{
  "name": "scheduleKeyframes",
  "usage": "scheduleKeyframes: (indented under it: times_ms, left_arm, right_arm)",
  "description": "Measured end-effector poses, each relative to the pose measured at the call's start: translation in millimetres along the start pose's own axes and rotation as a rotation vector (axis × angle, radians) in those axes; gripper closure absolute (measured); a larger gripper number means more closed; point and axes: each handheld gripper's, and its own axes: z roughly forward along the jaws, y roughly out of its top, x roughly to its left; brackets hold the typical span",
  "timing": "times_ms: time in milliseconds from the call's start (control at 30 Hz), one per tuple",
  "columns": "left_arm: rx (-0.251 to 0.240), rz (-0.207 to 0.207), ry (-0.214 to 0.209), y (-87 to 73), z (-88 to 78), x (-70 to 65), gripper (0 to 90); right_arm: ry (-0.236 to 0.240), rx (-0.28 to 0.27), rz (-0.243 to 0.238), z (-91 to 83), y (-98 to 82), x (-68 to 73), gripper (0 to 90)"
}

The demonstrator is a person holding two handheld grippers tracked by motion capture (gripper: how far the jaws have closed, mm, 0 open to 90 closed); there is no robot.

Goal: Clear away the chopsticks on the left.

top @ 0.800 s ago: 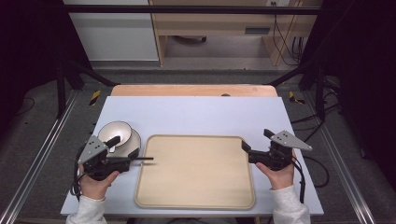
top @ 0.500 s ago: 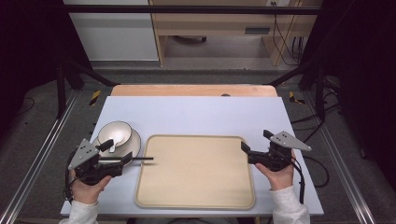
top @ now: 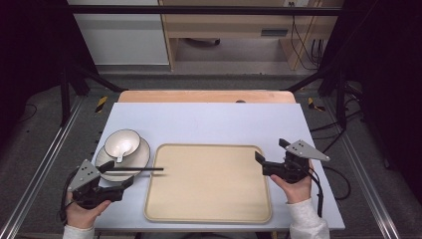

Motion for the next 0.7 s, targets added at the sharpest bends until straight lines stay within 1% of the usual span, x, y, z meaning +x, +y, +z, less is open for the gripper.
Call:
scheduleKeyframes:
  times_ms: [67,167,267,367,467,533,600,700]
  left_arm:
    - [0.005,0.003,-0.004,-2.7,-1.9,2.7,14.7]
    - [0.016,-0.002,-0.002,-6.1,-5.3,7.3,14.8]
    - [0.042,0.004,0.016,-10.5,-5.0,12.3,15.0]
    - [0.079,0.006,0.030,-15.9,-0.3,16.5,15.2]
    - [0.105,0.019,0.048,-20.5,6.4,20.3,17.9]
    - [0.121,0.019,0.054,-22.7,11.5,23.3,18.3]
    - [0.126,0.024,0.064,-25.4,16.8,25.5,20.5]
    - [0.145,0.027,0.073,-29.0,23.8,29.1,24.2]
  right_arm:
    - [0.001,0.000,-0.002,-0.2,0.1,0.4,5.9]
    - [0.002,0.000,-0.003,-0.8,0.6,0.8,5.9]
    - [0.003,-0.001,-0.002,-1.0,0.8,1.0,5.9]
    - [0.003,-0.001,-0.002,-0.1,0.9,1.3,6.0]
    - [0.008,0.008,-0.009,1.7,0.2,2.2,6.0]
    - [0.008,0.009,-0.007,2.0,0.0,2.6,6.1]
    - [0.011,0.012,-0.004,3.0,-0.3,3.3,6.1]
    - [0.011,0.015,-0.008,4.0,-0.7,3.7,6.1]
